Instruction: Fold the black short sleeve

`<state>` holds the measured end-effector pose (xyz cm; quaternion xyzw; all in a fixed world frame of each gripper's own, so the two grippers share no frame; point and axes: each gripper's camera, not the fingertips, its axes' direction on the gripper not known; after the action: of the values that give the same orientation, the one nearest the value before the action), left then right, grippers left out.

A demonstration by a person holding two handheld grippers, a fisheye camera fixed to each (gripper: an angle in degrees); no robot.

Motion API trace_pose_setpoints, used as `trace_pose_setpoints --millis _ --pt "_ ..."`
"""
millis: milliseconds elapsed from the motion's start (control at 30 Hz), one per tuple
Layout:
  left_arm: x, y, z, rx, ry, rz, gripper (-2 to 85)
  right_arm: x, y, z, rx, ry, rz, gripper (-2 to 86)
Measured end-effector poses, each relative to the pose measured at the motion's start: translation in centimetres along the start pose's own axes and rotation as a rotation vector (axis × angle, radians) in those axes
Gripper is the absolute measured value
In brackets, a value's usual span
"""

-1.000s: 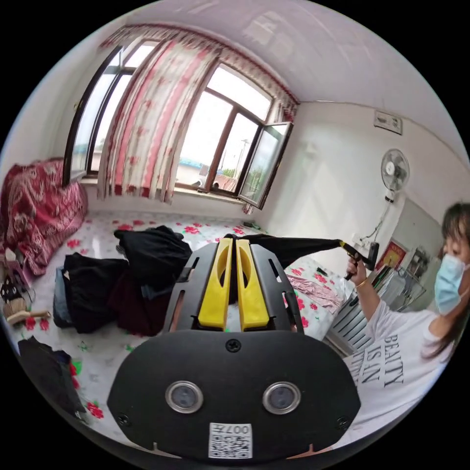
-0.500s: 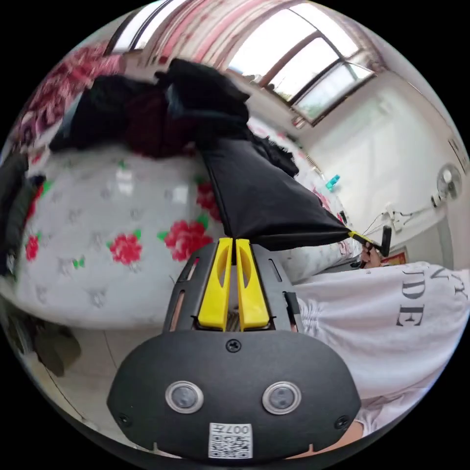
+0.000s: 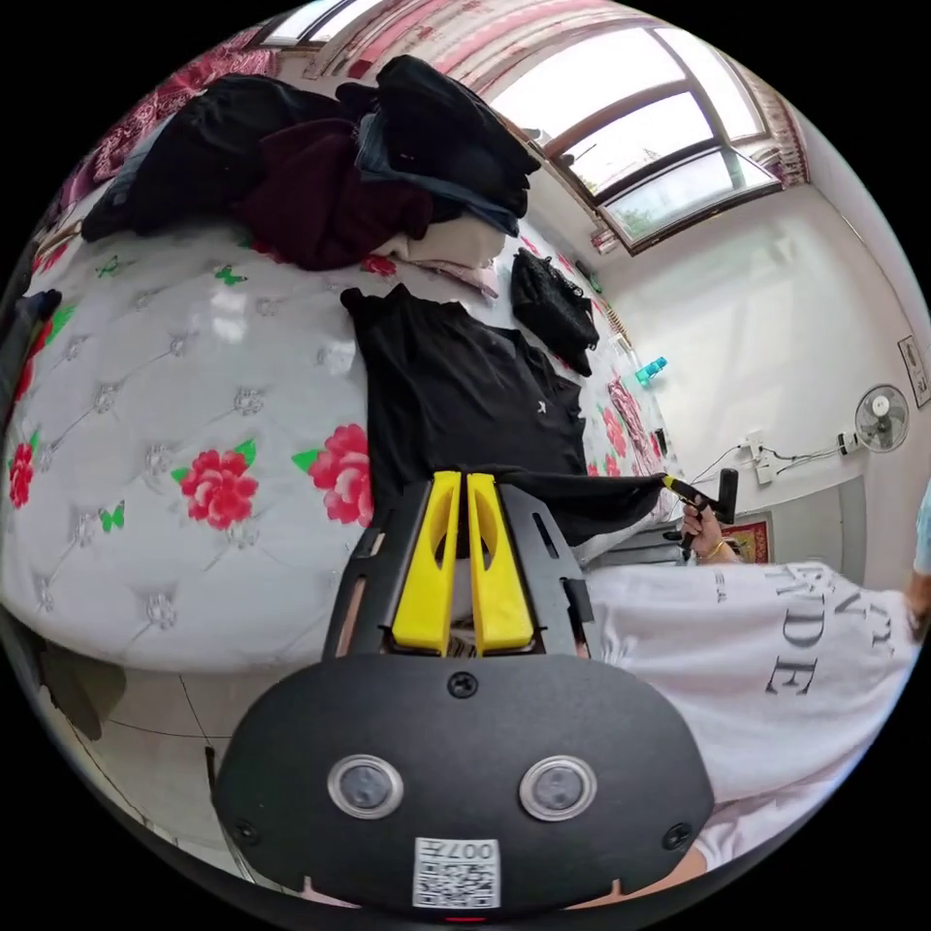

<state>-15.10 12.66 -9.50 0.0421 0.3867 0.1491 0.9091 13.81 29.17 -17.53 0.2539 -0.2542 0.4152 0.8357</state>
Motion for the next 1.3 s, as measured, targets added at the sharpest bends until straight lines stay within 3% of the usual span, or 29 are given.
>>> trace_pose_setpoints --millis 100,267,400,533,667,767,1000,1133,1300 --pt "2.4 -9.5 -2.9 0.11 0.055 0.04 -0.9 -0.1 -7.7 -1.3 0.041 0.025 -0.016 -0.3" --pt "14.7 -20.0 -15.6 0.384 0.053 0.229 -0.9 -8.9 -20.4 -14.2 0.435 -0.012 -0.181 -0.2" --pt "24.8 -17.1 -26.0 0.565 -0.001 0.451 -1.0 -16.1 -20.4 -22.5 0.629 -0.007 -0.382 -0.2" --pt "27.5 -9.2 -27.7 0.592 -0.042 0.589 -1.0 -19.2 -14.4 -26.5 0.707 -0.006 -0.58 -0.3" --pt "24.3 -2.7 -22.9 0.483 -0.079 0.586 -0.9 -16.3 -7.6 -23.6 0.598 -0.004 -0.601 -0.3" --pt "19.0 2.2 -15.7 0.356 -0.091 0.521 -0.9 -12.0 -3.4 -18.1 0.434 0.041 -0.477 -0.3" --pt "2.4 12.0 3.7 -0.014 -0.066 0.053 -0.9 -1.6 3.4 -4.4 0.121 0.041 -0.1 -0.3" --pt "-1.3 15.3 7.3 -0.091 -0.047 -0.04 -0.8 2.4 5.9 -0.8 -0.007 0.005 0.024 -0.3" --pt "-2.2 15.6 8.1 -0.116 -0.014 -0.006 -0.8 3.7 6.8 -1.0 -0.051 -0.018 0.053 -0.2"
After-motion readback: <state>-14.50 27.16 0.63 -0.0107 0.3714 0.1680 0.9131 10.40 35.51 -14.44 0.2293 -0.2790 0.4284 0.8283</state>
